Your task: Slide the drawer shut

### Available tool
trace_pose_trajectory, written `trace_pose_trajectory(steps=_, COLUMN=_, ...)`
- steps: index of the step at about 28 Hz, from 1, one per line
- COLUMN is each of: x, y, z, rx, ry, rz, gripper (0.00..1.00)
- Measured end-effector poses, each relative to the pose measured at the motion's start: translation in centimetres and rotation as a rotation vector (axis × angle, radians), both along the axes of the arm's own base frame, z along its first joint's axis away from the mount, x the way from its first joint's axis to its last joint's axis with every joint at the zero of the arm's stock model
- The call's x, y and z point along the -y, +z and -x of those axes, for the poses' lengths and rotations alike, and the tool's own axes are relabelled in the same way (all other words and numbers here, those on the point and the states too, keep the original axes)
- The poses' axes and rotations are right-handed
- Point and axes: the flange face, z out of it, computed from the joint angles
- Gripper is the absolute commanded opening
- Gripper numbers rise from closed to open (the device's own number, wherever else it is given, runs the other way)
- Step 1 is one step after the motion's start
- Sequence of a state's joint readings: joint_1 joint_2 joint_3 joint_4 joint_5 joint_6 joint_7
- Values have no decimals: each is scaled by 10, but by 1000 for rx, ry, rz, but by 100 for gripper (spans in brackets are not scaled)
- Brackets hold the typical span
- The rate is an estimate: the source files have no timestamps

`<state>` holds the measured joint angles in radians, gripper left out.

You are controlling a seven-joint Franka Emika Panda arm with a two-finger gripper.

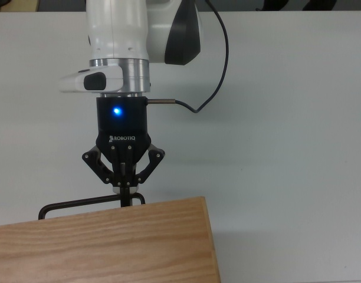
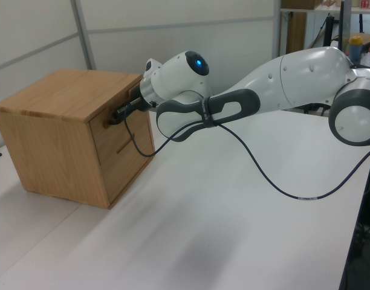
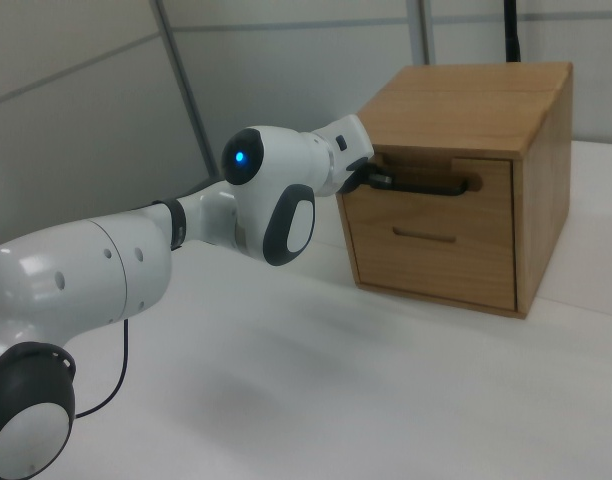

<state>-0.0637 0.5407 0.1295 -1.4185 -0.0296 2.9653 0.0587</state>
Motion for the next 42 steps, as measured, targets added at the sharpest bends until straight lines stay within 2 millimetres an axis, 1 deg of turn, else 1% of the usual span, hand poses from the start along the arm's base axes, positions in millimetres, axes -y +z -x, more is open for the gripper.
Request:
trace_pose_trajectory(steps=2, x=-3, y=2, z=0, rx=-3, ry=1, rz=-5, gripper=0)
trace_pose_trajectory(steps=6, x=-9, y=14, z=2, rx=-9, ry=6, rz=-23, gripper=0)
trace_pose_trajectory(steps=12, x=-15, y=54, z=14, rx=-73, ry=12, rz=-43, gripper=0)
trace_pose_trajectory(steps=13, x=-16, y=64, z=19, rx=-93, ry=14, rz=-48, gripper=0)
trace_pose_trajectory(steps=17, x=-19, y=90, z=34, rx=-160, ry=22, rz=-48, gripper=0)
trace_pose_trajectory(steps=18, x=-20, y=99, z=41, rx=-192, ry=25, rz=-48, gripper=0)
trace_pose_trajectory(steps=21, x=-21, y=115, z=55, rx=-269, ry=29, rz=-52, gripper=0)
trace_pose_trajectory(steps=23, x=-22, y=128, z=71, rx=-343, ry=31, rz=-47, gripper=0)
trace_pose_trajectory(steps=27, x=-20, y=149, z=95, rx=-433, ry=30, rz=-37, gripper=0)
trace_pose_trajectory(steps=30, x=-17, y=164, z=116, rx=-508, ry=28, rz=-25, gripper=4)
trace_pose_trajectory(steps=32, x=-15, y=168, z=126, rx=-554, ry=25, rz=-18, gripper=12)
trace_pose_trajectory(steps=33, x=-13, y=168, z=130, rx=-577, ry=23, rz=-12, gripper=23)
trace_pose_trajectory(steps=34, x=-11, y=168, z=135, rx=-609, ry=19, rz=0, gripper=38)
trace_pose_trajectory(steps=35, x=-10, y=167, z=137, rx=-628, ry=15, rz=10, gripper=61)
trace_pose_trajectory(steps=36, x=-9, y=165, z=139, rx=-649, ry=9, rz=21, gripper=91)
trace_pose_trajectory(steps=37, x=-8, y=163, z=141, rx=-669, ry=2, rz=32, gripper=100)
trace_pose_trajectory(steps=42, x=-3, y=151, z=144, rx=-739, ry=-35, rz=80, gripper=100)
